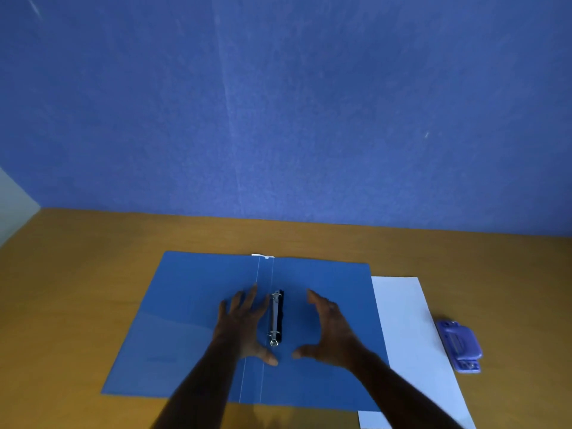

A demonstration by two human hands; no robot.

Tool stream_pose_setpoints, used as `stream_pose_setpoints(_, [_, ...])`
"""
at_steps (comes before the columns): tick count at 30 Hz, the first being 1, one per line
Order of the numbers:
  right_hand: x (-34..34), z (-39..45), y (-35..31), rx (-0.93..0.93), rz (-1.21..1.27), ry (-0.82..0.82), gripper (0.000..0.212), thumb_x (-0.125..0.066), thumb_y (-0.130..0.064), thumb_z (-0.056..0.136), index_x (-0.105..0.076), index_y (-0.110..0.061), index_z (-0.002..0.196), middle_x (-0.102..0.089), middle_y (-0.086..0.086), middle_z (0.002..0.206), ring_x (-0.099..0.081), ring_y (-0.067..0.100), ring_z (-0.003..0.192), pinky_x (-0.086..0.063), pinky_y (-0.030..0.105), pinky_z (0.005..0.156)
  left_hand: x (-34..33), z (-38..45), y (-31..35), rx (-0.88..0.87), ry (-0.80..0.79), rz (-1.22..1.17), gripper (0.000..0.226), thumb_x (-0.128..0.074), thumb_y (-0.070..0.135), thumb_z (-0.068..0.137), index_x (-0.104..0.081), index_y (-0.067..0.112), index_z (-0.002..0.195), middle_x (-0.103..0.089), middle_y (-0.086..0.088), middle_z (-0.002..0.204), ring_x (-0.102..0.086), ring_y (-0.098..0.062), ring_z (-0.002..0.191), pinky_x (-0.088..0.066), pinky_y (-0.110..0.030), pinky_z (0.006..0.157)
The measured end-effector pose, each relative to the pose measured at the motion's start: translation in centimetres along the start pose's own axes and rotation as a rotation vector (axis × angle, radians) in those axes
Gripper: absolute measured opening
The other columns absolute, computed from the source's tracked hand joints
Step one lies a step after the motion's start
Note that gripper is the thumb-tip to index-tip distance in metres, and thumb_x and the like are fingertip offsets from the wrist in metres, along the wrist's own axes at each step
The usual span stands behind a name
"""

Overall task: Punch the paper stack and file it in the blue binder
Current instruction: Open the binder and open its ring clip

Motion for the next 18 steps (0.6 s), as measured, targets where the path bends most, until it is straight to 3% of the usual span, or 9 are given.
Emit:
stream_pose_setpoints(5, [-1.6,3.2,-2.4,0.043,-0.094,-0.083,0.148,-0.090,-0.055,0.050,0.007,-0.021,0.157,-0.019,0.004,0.162,-0.018,0.023,0.148,-0.024,0.038,0.120,0.2,0.0,0.1,0.003,-0.005,0.012,0.144,-0.073,0.080,0.040,0.003,0.035,0.154,0.021,-0.001,0.163,0.007,-0.031,0.150,-0.005,-0.060,0.117])
stream_pose_setpoints(12, [-1.9,4.8,-2.8,0.117,-0.214,-0.095,0.150,-0.088,-0.058,0.053,0.013,-0.015,0.156,-0.002,0.008,0.166,-0.001,0.026,0.152,-0.008,0.041,0.125,0.3,0.1,0.2,-0.001,-0.012,0.005,0.145,-0.074,0.079,0.040,0.005,0.036,0.154,0.021,-0.001,0.163,0.007,-0.031,0.150,-0.006,-0.060,0.117])
stream_pose_setpoints(18, [-2.3,5.3,-3.4,0.137,-0.269,-0.102,0.149,-0.087,-0.057,0.055,0.014,-0.013,0.155,-0.002,0.012,0.166,0.003,0.028,0.153,-0.003,0.048,0.125,0.3,0.2,0.1,-0.006,-0.017,0.017,0.144,-0.074,0.080,0.042,0.005,0.035,0.154,0.021,-0.001,0.163,0.007,-0.032,0.150,-0.006,-0.062,0.117])
Point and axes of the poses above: each hand's wrist, its own z-axis towards the middle knuckle, its own x-axis out of the back of the hand, y = z × x, the point moved 4 cm from there along z, towards the middle knuckle
